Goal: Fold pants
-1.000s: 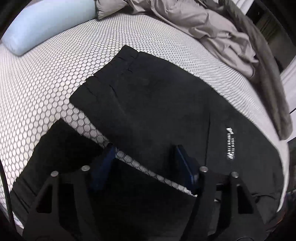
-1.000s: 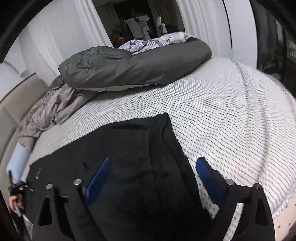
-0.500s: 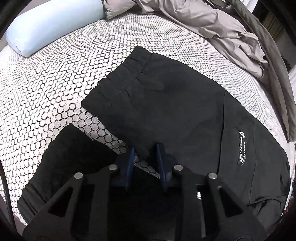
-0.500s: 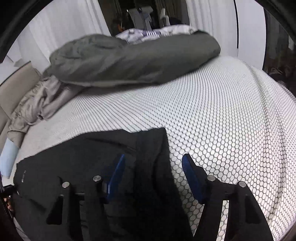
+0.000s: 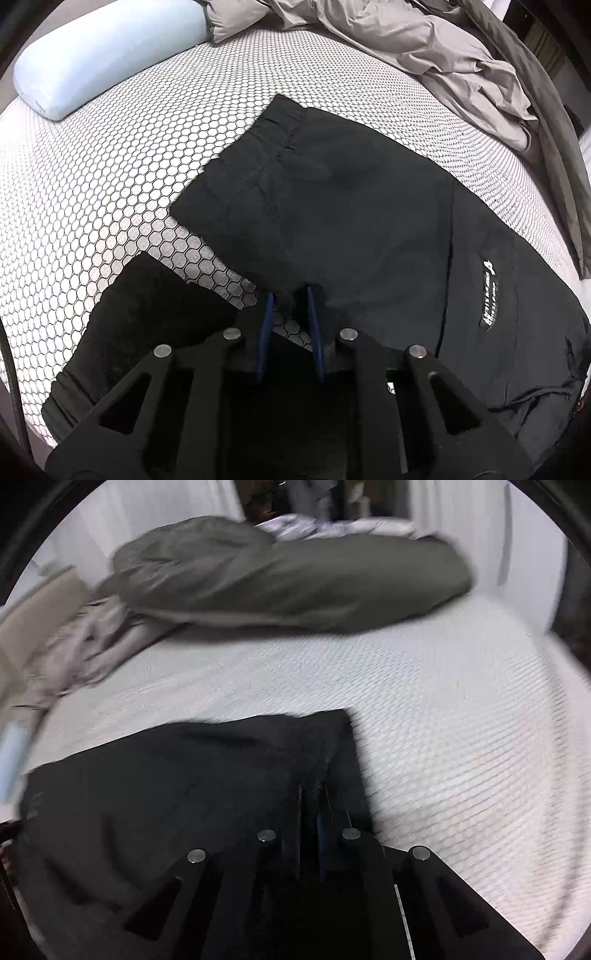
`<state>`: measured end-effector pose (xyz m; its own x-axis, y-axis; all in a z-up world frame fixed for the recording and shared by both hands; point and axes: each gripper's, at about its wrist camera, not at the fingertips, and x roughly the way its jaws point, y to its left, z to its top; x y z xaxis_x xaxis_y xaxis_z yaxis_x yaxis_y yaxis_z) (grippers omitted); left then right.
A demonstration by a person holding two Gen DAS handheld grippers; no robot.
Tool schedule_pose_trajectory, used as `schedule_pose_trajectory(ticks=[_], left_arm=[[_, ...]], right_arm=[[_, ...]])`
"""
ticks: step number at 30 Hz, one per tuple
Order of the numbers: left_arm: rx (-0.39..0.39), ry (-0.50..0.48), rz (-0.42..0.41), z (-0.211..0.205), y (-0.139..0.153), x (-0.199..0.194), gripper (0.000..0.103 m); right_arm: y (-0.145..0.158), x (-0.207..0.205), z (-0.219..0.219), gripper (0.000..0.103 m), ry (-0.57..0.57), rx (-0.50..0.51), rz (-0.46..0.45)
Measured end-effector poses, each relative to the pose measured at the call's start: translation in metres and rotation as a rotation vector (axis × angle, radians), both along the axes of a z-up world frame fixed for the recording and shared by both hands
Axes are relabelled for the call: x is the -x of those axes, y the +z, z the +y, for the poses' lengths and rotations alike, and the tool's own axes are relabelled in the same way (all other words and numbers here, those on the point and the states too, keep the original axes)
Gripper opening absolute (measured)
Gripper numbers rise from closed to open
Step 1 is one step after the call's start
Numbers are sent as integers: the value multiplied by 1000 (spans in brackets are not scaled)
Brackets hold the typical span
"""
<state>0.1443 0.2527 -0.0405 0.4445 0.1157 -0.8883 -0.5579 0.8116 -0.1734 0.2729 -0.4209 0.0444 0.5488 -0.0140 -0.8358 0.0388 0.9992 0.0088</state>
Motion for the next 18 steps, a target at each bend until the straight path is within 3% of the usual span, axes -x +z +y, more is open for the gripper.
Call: schedule_pose_trajectory(ticks=[2, 3, 4, 5, 6, 7, 8, 9, 11, 12, 14, 18], left_arm=[[-3, 5, -18, -1, 1, 4, 17], [-1, 4, -26, -1, 5, 8, 17], [1, 0, -40, -2, 9, 14, 17], [-1, -10, -59, -3, 14, 24, 17], [-17, -16, -80, -4, 22, 36, 23], [-33, -19, -97, -5, 27, 46, 29], [-52, -18, -122, -5, 35, 62, 49], [-71, -11, -165, -5, 43, 83, 73], [-91, 17, -226, 1, 54, 122, 96], [-90, 24, -242, 4, 55, 137, 101], [-73, 51, -251, 12, 57, 169, 101], [60, 63, -313, 28, 46, 217, 97]], right_arm=[[-8, -9, -2, 29, -61, 60, 56], [-10, -7, -2, 31, -77, 82, 78], [-4, 2, 0, 34, -77, 62, 52], [4, 14, 1, 51, -64, 28, 13], [15, 32, 1, 62, -55, -17, -39], [25, 55, 0, 81, -61, -62, -96], [35, 79, 0, 89, -63, -104, -155], [42, 100, 0, 90, -58, -138, -192], [47, 134, 0, 92, -64, -176, -219], [48, 154, 0, 92, -64, -185, -221], [50, 189, -2, 94, -66, -198, -245], [44, 247, -16, 94, -103, -275, -270]])
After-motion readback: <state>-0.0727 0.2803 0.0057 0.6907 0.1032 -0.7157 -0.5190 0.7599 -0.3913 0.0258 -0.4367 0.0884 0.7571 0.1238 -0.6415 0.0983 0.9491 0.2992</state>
